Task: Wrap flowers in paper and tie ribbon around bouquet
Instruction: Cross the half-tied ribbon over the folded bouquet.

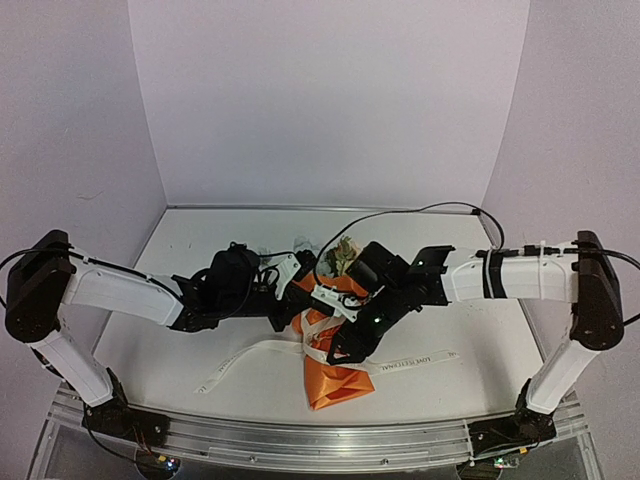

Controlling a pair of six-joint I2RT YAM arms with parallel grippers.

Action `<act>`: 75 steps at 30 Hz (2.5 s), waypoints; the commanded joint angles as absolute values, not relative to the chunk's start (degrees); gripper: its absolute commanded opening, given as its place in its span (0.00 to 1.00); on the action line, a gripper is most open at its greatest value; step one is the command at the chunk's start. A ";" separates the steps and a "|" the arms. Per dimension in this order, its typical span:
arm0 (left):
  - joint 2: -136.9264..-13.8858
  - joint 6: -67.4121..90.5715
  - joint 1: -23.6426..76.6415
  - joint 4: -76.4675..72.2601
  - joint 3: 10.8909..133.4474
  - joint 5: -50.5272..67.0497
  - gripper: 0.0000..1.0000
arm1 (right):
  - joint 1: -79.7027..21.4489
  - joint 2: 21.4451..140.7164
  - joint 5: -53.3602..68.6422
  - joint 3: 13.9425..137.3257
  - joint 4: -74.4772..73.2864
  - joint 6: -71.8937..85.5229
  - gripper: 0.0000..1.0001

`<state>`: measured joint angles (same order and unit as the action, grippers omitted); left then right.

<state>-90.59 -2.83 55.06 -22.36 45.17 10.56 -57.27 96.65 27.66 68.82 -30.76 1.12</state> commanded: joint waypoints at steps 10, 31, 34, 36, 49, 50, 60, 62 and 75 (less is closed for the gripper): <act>-86.76 -2.01 54.26 -21.57 44.18 12.53 0.00 | -61.24 101.33 14.30 69.51 -27.51 -6.44 0.44; -85.33 -0.52 52.74 -24.66 41.68 11.60 0.00 | -61.26 93.62 11.92 66.68 -29.76 7.08 0.00; -85.10 -0.53 52.74 -25.56 41.16 11.92 0.00 | -60.15 93.69 11.38 66.88 -29.74 11.76 0.00; -84.75 -0.53 52.73 -26.27 40.81 12.39 0.00 | -58.77 94.58 12.03 67.65 -29.71 16.20 0.00; -83.39 -1.75 52.77 -28.73 39.88 16.53 0.01 | -53.61 103.26 15.06 74.54 -29.27 36.35 0.00; -83.25 -2.02 52.82 -28.53 39.90 17.00 0.01 | -53.57 103.73 14.92 74.76 -29.27 37.05 0.00; -78.77 -5.74 56.79 -24.14 40.14 18.64 0.03 | -52.44 106.75 14.15 75.66 -29.35 40.94 0.00; -78.33 -6.44 58.39 -22.40 40.64 18.48 0.03 | -52.20 107.01 14.11 75.68 -29.36 41.36 0.00; -82.79 -7.72 69.69 -14.84 45.41 17.62 0.03 | -51.33 108.63 15.17 76.96 -29.35 40.94 0.00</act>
<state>-79.96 -6.22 66.88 -16.56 40.68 17.79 -51.68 107.51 14.82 74.51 -29.57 41.40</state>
